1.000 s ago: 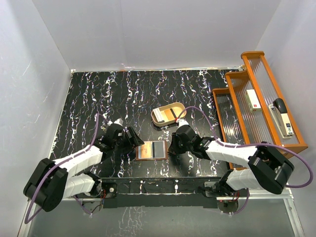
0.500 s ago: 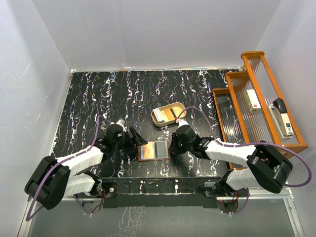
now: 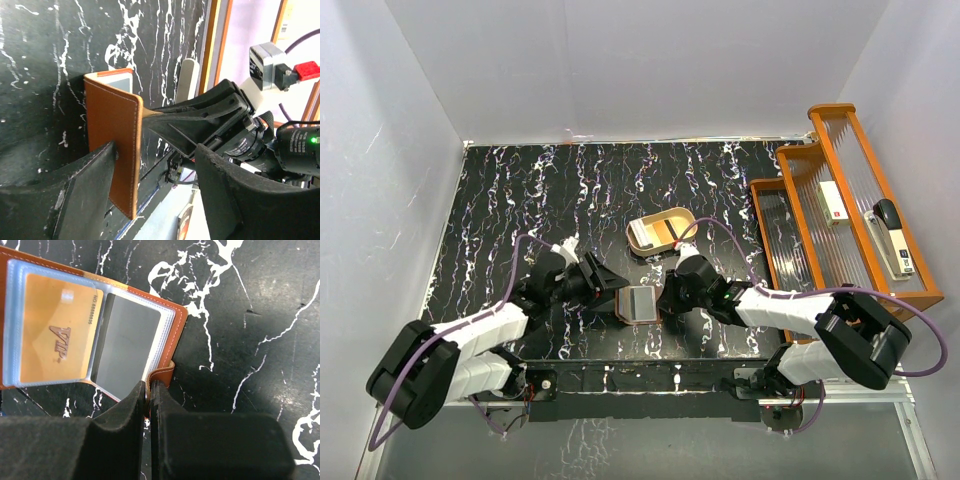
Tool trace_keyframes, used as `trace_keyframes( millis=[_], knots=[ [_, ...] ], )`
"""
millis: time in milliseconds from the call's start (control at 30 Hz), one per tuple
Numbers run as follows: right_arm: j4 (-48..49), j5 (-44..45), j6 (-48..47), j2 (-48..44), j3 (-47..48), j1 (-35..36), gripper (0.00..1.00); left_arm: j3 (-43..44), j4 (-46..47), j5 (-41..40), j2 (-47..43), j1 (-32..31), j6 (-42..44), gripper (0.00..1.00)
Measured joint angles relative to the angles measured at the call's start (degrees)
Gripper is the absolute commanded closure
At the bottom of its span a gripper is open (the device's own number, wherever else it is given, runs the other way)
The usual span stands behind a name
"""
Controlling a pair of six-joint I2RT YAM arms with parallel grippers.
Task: Put the credit cards into the card holder
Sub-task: Close the card holder at the center of the board.
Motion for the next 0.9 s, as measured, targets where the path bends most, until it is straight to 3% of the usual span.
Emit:
trace_keyframes(
  millis=[200,367,633,767,900],
  knots=[
    [1.90,-2.03,-1.36,0.00,-0.09,0.00,1.00,0.68,3.34,0.70,2.56,-3.65,0.04,0.39],
    [1.99,-2.38,-1.81,0.00,-0.09,0.00,0.82,3.41,4.44,1.62,8.00,-5.57,1.79,0.37],
    [-3.21,-0.39,-1.42,-1.99,-0.07,0.00,0.74,6.51,2.62,2.14,14.19,-6.03,5.70,0.48],
    [-5.35,0.24,-0.44,-4.96,0.00,0.00,0.68,9.01,-0.52,0.92,14.21,-6.19,7.93,0.69],
    [-6.10,0.79,1.33,-8.52,0.02,0.00,0.66,11.28,-3.80,-0.42,14.64,-6.19,10.14,0.72]
  ],
)
